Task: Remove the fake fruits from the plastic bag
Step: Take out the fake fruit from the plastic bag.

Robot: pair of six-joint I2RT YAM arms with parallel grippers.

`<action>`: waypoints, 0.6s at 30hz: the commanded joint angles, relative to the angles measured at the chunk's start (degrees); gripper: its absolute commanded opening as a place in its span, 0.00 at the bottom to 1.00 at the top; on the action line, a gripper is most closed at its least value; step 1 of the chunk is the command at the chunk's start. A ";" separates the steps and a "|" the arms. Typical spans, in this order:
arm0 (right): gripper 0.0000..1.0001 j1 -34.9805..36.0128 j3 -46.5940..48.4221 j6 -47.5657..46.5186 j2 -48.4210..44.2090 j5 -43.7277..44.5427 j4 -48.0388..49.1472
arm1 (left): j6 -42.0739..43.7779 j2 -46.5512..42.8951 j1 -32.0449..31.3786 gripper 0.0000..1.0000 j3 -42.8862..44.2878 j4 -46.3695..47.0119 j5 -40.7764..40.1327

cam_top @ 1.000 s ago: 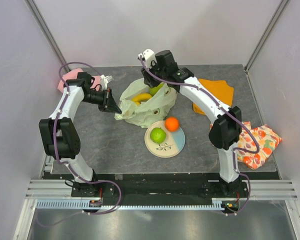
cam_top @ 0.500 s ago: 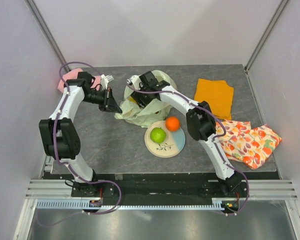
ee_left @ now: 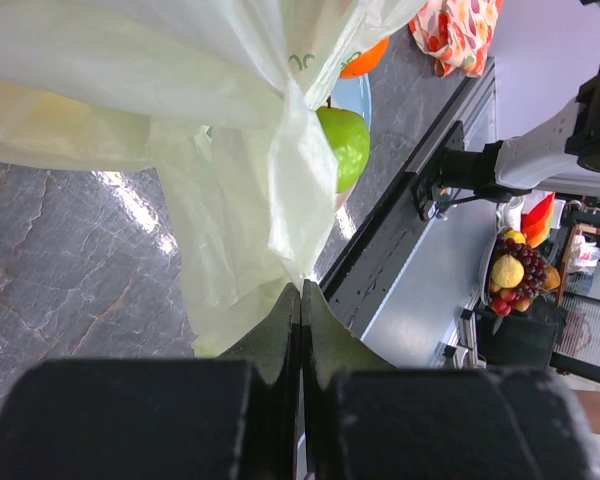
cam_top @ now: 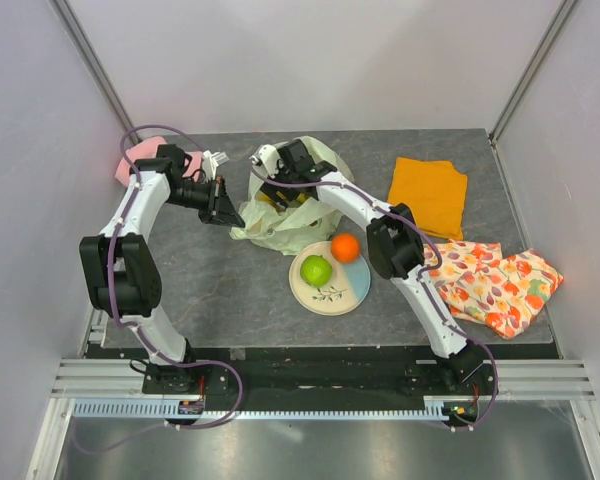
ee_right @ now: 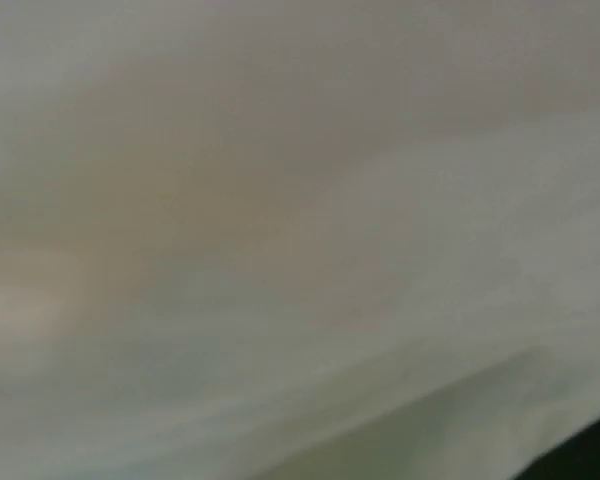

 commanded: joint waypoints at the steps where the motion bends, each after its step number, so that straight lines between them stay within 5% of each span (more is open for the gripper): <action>1: 0.85 -1.77 4.50 -1.15 3.07 2.27 1.44 | -0.65 0.67 -0.20 0.02 0.44 0.22 0.68; 5: 0.75 -2.82 4.06 -0.89 3.60 0.69 0.56 | -0.65 1.11 -0.11 0.02 0.52 0.14 0.86; 6: 0.65 -3.00 3.88 -0.37 3.34 0.43 -0.05 | -0.65 1.20 -0.11 0.02 0.61 0.22 0.86; 12: 0.39 -3.27 -1.38 0.43 -4.73 -2.04 2.83 | -0.82 1.64 -0.29 0.02 1.75 0.14 1.12; 18: 0.36 -2.56 -6.48 1.83 -15.02 -6.15 2.32 | -1.08 2.78 -0.64 0.02 4.74 0.14 3.14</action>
